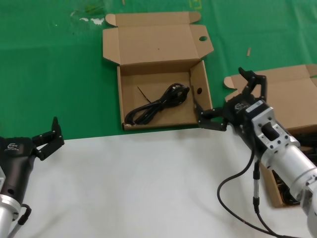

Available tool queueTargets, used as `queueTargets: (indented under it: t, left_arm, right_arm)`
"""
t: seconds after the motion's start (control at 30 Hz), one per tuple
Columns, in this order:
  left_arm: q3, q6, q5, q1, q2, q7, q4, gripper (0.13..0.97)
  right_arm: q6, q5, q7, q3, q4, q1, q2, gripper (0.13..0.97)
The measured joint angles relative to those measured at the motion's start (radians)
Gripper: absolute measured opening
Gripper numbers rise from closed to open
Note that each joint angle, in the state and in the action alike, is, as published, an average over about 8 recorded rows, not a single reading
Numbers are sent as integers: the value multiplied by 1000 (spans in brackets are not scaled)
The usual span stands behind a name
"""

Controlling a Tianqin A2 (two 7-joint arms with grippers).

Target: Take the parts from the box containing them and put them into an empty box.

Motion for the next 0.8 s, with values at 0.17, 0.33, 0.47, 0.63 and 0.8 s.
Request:
queueTargets:
  t: [0.17,0.33,0.47,0.63,0.8]
  left_arm:
    - [0,0,0,0,0,0,0,966]
    - [0,0,0,0,0,0,0,966]
    - [0,0,0,0,0,0,0,966]
    - [0,0,0,0,0,0,0,966]
    - [0,0,0,0,0,0,0,966]
  right_arm:
    - [37,34,25,29,18,-40,-11,966]
    - [75,69,51,58,36,-81,-22,966]
    - [105,96,71,82,51,-113,-31,966]
    - [141,130,96,111,69,-153,-43,966]
    - [169,155,115,133,82,-183,-51,966]
